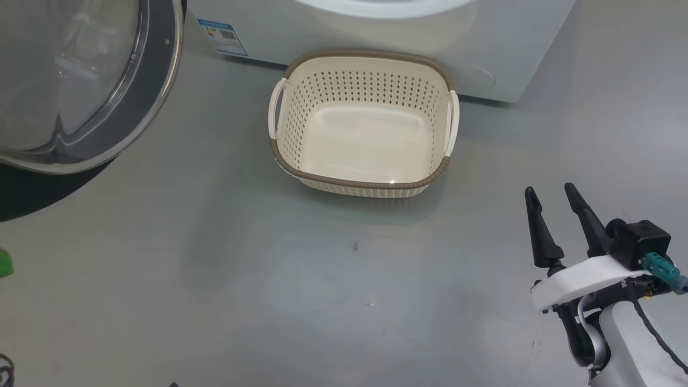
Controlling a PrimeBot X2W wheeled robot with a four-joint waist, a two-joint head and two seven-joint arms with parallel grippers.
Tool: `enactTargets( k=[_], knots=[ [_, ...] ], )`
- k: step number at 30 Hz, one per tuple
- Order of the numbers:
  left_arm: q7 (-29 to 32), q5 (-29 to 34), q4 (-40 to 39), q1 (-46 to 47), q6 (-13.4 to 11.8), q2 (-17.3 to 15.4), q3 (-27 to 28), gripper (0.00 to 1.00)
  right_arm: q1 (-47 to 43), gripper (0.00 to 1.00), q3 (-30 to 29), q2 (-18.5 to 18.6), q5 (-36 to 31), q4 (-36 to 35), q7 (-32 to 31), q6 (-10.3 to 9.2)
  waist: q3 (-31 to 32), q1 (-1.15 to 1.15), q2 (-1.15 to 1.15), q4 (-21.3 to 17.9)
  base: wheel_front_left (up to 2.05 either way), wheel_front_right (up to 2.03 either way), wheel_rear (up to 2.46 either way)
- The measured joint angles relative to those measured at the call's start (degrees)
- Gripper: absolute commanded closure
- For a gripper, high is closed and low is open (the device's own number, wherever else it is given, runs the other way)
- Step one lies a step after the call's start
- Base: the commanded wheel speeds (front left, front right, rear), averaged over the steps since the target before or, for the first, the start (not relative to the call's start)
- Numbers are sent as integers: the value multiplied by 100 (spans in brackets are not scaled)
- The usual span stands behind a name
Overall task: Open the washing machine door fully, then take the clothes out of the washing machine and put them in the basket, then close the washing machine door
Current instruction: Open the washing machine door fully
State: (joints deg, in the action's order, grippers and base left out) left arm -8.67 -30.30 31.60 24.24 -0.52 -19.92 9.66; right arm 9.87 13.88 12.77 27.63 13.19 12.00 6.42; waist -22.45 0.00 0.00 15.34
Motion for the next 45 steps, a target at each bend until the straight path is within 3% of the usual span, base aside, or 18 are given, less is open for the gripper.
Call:
enactTargets(
  k=[19, 31, 37, 45],
  knots=[
    [-157, 471, -51, -489, 370, 365, -849, 100, -115, 0, -13, -342, 208, 472, 143, 5, 1056, 0, 0, -219, 0, 0, 0],
    [-252, 517, -587, -966, 443, 700, -1174, 100, -221, 0, -56, -397, 214, 526, 152, 5, 1625, 0, 0, -731, 0, 0, 0],
    [-312, 459, -883, -1233, 488, 849, -1173, 100, -236, 0, -164, -556, 459, 494, 194, 5, 1782, -1, 0, -968, 0, 0, 0],
    [-407, 469, -1306, -1478, 491, 981, -1280, 100, -301, 0, -197, -502, 426, 433, 194, 5, 1873, -1, 0, -1246, 0, 0, 0]
  ],
)
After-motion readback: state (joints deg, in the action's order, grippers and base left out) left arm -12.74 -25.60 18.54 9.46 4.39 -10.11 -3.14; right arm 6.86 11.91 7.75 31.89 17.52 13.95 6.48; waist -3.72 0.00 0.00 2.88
